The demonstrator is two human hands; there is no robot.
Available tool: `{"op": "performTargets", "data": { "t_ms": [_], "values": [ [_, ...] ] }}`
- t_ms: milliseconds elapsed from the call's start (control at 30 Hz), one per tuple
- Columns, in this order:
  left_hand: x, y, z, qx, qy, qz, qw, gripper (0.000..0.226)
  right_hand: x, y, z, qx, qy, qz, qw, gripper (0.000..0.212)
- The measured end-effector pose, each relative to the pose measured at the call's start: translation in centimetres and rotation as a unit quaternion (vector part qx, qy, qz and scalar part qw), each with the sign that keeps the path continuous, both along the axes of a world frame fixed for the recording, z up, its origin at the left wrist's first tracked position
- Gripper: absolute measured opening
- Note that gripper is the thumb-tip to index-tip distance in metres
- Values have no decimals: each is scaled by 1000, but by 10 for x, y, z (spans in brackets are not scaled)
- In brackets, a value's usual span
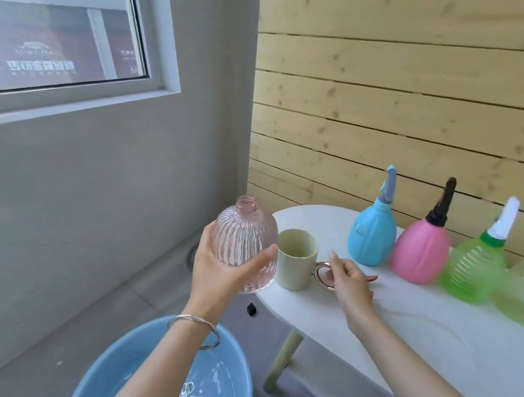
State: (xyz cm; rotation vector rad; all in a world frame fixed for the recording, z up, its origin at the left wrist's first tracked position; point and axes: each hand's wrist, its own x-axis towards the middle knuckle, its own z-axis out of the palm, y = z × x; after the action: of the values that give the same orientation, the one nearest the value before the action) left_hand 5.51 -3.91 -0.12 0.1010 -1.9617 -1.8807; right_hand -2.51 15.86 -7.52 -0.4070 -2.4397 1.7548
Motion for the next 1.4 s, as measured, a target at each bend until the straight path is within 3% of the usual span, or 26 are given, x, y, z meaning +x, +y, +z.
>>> {"op": "performTargets", "data": {
  "t_ms": [133, 233, 367, 600, 733, 867, 933, 1133, 1400],
  "values": [
    [-4, 13, 0, 5, -2, -23, 1000, 83, 5, 35, 17, 22, 80, 22, 996, 7],
    [-6, 30, -1, 15, -7, -50, 999, 84, 5, 67, 18, 169, 37, 94, 980, 13],
    [-5, 55, -7, 15, -17, -91, 996, 78, 10, 79, 3, 338, -43, 198, 919, 41],
    [-2, 97, -21, 2, -34, -130, 991, 70, 13, 88, 7, 403, 28, 230, 885, 16],
    [-4, 119, -32, 13, -41, -162, 986, 77, 23, 122, 31, 283, 92, 132, 946, 25],
    [-8, 143, -45, 10, -42, -192, 980, 84, 50, 151, 91, 33, 196, 58, 978, 24],
    [-11, 154, -52, 0, -44, -202, 978, 85, 65, 156, 116, -65, 245, 64, 965, 23],
    [-19, 180, -74, -36, -68, -216, 973, 91, 89, 156, 157, -205, 324, 39, 923, 32],
    [-22, 193, -93, -36, -91, -212, 972, 91, 86, 148, 168, -290, 369, 36, 882, 36]
  ]
}}
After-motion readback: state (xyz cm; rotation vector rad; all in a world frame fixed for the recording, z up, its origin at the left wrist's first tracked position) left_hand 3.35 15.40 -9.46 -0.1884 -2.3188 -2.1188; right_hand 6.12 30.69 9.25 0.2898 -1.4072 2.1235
